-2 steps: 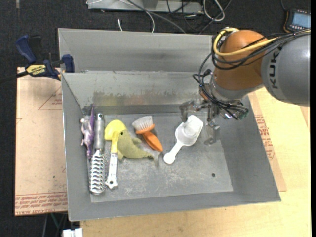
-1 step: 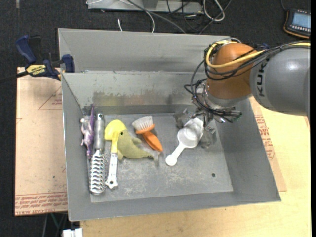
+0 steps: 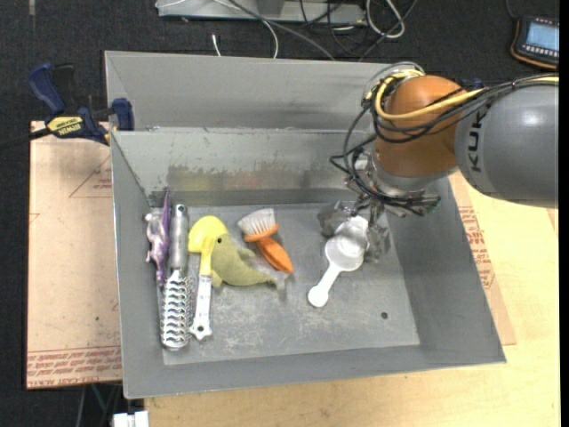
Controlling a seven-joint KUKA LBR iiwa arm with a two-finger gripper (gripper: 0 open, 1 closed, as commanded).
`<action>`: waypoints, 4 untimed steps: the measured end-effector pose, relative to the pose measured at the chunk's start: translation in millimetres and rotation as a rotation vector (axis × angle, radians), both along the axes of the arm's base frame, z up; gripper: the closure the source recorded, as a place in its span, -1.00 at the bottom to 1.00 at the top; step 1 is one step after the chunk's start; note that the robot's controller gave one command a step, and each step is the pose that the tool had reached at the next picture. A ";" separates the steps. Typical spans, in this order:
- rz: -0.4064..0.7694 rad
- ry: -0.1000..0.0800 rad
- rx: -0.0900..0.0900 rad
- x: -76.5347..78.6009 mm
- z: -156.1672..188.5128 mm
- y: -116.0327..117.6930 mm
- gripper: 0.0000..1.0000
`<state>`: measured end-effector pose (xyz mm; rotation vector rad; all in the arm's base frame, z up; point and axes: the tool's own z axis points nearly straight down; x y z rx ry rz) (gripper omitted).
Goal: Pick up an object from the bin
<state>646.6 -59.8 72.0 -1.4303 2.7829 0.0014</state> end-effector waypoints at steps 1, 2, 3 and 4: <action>0.000 0.000 0.000 0.0 0.3 0.0 1.00; 0.000 0.012 0.002 -3.5 25.7 1.1 1.00; -0.003 0.004 0.002 -1.6 66.0 1.3 1.00; -0.003 0.002 0.002 -1.2 93.8 1.2 1.00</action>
Offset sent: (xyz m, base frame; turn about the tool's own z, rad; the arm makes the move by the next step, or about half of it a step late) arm 0.0000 0.0000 0.0768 0.0000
